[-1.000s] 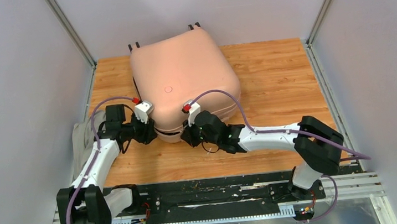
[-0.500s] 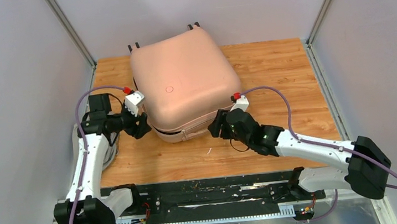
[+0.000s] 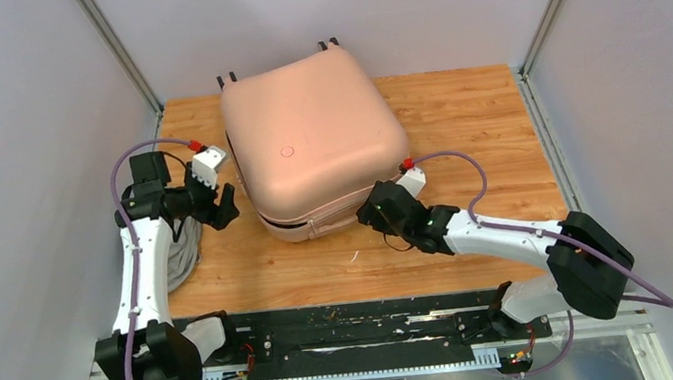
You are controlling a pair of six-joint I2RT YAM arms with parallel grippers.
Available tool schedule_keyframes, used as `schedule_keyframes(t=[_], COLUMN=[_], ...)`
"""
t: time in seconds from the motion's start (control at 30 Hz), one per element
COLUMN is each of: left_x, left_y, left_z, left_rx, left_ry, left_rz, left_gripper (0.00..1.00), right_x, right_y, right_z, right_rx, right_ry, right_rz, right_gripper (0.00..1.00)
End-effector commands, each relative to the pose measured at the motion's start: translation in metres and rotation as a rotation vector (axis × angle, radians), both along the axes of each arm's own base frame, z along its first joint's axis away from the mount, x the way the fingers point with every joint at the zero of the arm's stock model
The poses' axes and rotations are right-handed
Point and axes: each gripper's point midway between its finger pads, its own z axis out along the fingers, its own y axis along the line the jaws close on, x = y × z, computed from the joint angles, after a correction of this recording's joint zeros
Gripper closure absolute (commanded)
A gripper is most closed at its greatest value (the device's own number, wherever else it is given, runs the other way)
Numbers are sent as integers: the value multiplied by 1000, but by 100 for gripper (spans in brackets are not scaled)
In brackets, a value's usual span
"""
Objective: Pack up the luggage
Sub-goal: Zip the luggage at the center of the board.
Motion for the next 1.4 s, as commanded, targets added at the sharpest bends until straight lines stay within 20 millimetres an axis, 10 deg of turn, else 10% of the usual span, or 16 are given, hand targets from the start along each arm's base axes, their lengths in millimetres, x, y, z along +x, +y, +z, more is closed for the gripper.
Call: schedule_keyframes(t=[0.0, 0.17, 0.4, 0.8, 0.9, 1.03, 1.17, 1.37], left_x=[2, 6, 12, 37, 50, 84, 118, 128], left_y=[9, 12, 19, 38, 48, 69, 67, 56], left_z=[4, 8, 17, 50, 61, 76, 76, 64], left_rx=[14, 20, 54, 108, 147, 190, 134, 31], left_ry=[1, -4, -32, -117, -176, -265, -243, -195], left_rz=[21, 32, 50, 117, 149, 237, 220, 218], left_gripper=[22, 22, 22, 21, 0, 0, 0, 0], right_x=[22, 29, 38, 62, 78, 85, 73, 52], right_y=[9, 13, -36, -191, -211, -193, -155, -101], right_z=[12, -8, -24, -29, -21, -1, 3, 8], right_rx=[94, 83, 31, -168, -188, -152, -60, -20], right_ry=[-30, 32, 77, 98, 99, 99, 116, 97], right_rz=[-90, -99, -172, -393, -420, -324, -257, -207], right_gripper=[44, 49, 100, 100, 100, 96, 67, 59])
